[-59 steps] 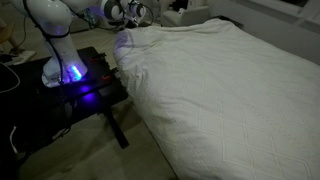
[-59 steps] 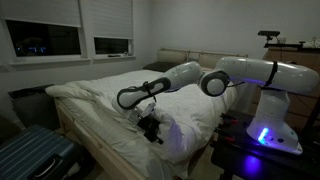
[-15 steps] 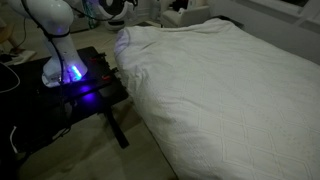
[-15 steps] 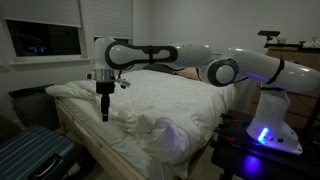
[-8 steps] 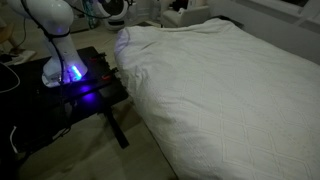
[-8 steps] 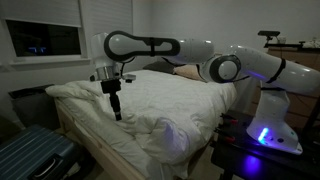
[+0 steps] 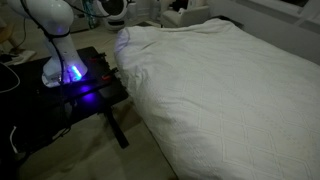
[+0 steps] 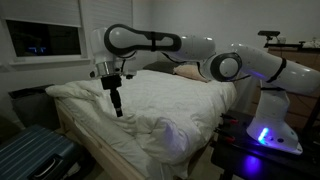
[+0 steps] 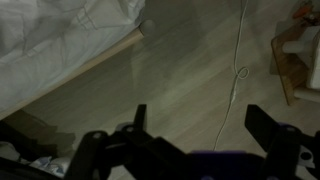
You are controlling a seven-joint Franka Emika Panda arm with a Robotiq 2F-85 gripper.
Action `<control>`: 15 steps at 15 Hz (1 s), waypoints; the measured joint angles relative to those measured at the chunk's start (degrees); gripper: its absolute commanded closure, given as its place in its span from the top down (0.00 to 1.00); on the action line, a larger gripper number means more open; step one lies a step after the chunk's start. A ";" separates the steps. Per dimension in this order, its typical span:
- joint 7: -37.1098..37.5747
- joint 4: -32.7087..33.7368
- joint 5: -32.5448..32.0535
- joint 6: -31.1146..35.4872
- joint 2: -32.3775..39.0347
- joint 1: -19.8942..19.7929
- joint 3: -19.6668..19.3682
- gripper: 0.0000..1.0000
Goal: Spread the corner of the bed well
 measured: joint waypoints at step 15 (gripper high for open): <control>-13.33 -0.33 0.34 -1.10 -0.51 -1.93 1.65 1.00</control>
